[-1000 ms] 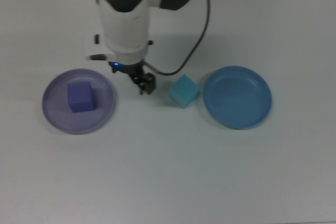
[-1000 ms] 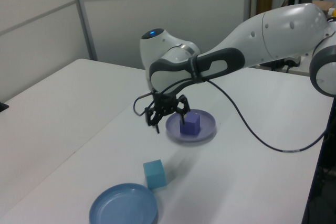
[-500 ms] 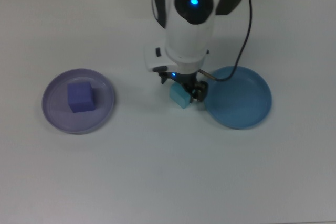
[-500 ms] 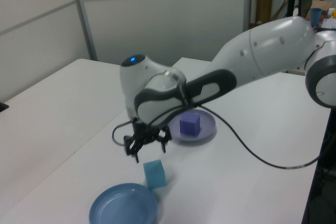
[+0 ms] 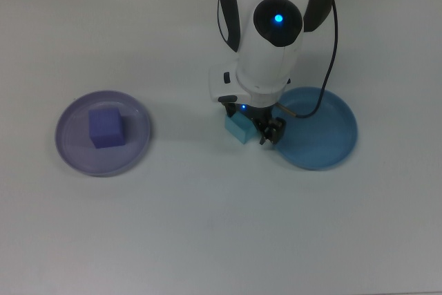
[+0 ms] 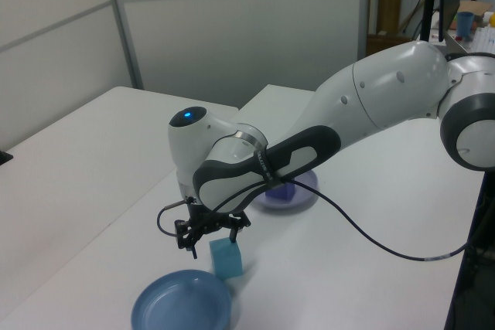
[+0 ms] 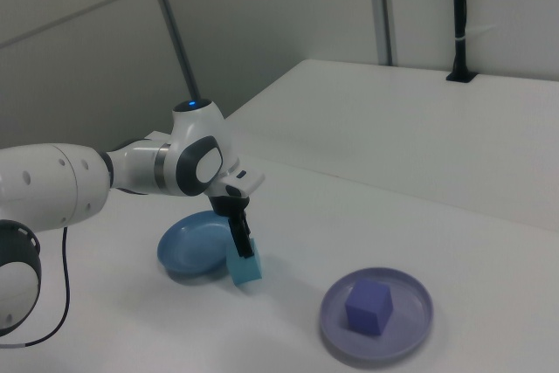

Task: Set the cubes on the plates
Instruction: 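Raise the open gripper and move it over the light-blue cube, then lower and close the gripper on the light-blue cube, lifting it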

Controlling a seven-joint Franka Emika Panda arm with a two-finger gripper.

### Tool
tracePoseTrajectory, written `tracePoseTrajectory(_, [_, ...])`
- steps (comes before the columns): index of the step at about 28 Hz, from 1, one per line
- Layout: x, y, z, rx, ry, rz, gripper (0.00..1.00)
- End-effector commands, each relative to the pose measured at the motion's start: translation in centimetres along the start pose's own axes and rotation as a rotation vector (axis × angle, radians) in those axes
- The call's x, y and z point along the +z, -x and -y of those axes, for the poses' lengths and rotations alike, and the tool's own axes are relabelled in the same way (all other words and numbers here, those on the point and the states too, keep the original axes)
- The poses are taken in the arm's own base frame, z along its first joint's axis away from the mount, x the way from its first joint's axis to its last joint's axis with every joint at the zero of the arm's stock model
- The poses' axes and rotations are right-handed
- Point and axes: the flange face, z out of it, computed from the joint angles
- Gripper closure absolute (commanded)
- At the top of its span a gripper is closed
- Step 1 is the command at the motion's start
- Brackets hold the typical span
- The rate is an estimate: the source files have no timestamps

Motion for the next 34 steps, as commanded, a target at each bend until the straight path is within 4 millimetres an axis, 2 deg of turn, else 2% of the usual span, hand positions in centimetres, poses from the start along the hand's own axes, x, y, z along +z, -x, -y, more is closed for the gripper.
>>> tracePoseTrajectory(1, [-1.4,-0.1,-1.0,0.021,0.011,-0.015,0.0])
tracePoseTrajectory(4, [-2.5,-0.1,-1.5,0.022,0.02,-0.008,0.0])
tracePoseTrajectory(10, [-2.4,0.3,-1.5,0.015,0.035,0.002,0.0])
tracePoseTrajectory(23, [-0.3,1.3,-2.0,-0.001,0.082,0.022,0.01])
tracePoseTrajectory(26, [0.3,1.6,-2.2,-0.006,0.091,0.027,0.17])
tracePoseTrajectory(28, [0.3,1.8,-2.1,-0.012,0.094,0.023,0.36])
tracePoseTrajectory(29, [0.3,1.7,-2.2,-0.014,0.095,0.019,0.48])
tracePoseTrajectory(30, [0.1,1.5,-2.1,-0.022,0.097,0.006,0.75])
tracePoseTrajectory(31, [0.0,1.5,-2.1,-0.026,0.098,0.002,0.86])
tracePoseTrajectory(34, [-0.3,1.1,-2.2,-0.036,0.098,-0.012,0.96])
